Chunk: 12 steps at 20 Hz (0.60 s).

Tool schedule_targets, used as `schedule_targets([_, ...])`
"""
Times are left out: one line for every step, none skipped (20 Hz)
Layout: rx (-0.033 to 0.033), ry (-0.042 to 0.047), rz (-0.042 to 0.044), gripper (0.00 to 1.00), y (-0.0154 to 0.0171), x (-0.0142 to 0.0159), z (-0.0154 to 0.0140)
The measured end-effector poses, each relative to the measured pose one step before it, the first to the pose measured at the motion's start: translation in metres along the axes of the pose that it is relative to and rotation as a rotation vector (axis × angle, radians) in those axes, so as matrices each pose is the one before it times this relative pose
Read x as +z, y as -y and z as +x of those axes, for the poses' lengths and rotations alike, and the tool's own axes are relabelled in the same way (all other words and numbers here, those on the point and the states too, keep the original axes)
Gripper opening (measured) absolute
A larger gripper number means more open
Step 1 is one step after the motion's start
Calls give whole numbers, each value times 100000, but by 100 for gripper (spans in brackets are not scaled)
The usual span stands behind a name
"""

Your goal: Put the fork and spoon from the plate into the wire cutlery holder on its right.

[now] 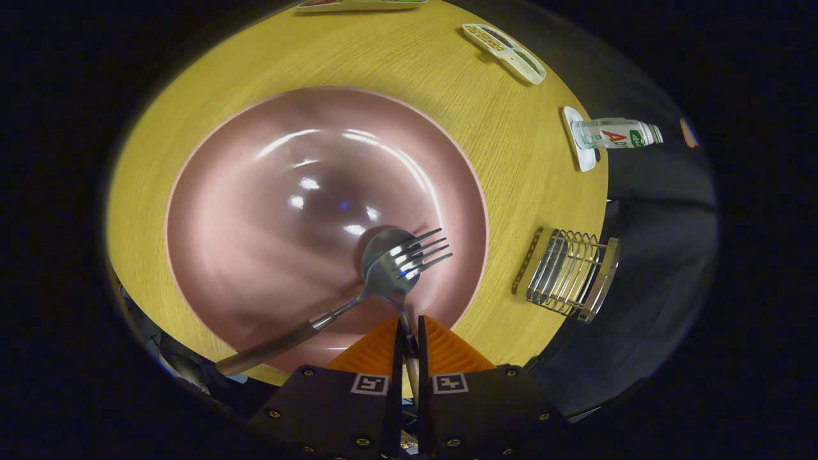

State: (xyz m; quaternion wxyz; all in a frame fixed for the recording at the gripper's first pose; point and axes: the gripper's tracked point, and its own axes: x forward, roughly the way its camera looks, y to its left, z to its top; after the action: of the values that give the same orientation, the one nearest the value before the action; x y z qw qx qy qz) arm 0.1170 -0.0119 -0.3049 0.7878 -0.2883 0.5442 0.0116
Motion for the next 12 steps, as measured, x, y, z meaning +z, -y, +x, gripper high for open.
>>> schedule_targets([-1743, 75, 7, 11, 529, 108, -190])
schedule_targets([-1041, -518, 104, 11, 386, 101, -233])
schedule_targets([-880, -141, -35, 11, 240, 85, -203])
schedule_targets([-746, -505, -648, 10, 177, 55, -273])
schedule_targets([-1513, -107, -1506, 10, 267, 38, -221])
schedule_targets([-2786, -482, -1852, 11, 457, -35, -332])
schedule_targets([-3222, -1308, -2750, 11, 395, -218, -300])
schedule_targets([-3078, -1209, -3230, 11, 402, -249, -365])
schedule_targets([-777, -147, -1547, 11, 92, 65, -601])
schedule_targets([752, 654, 197, 11, -283, 121, -153])
schedule_targets([649, 432, -11, 11, -162, -89, -390])
schedule_targets([-482, 286, -908, 11, 198, 5, -545])
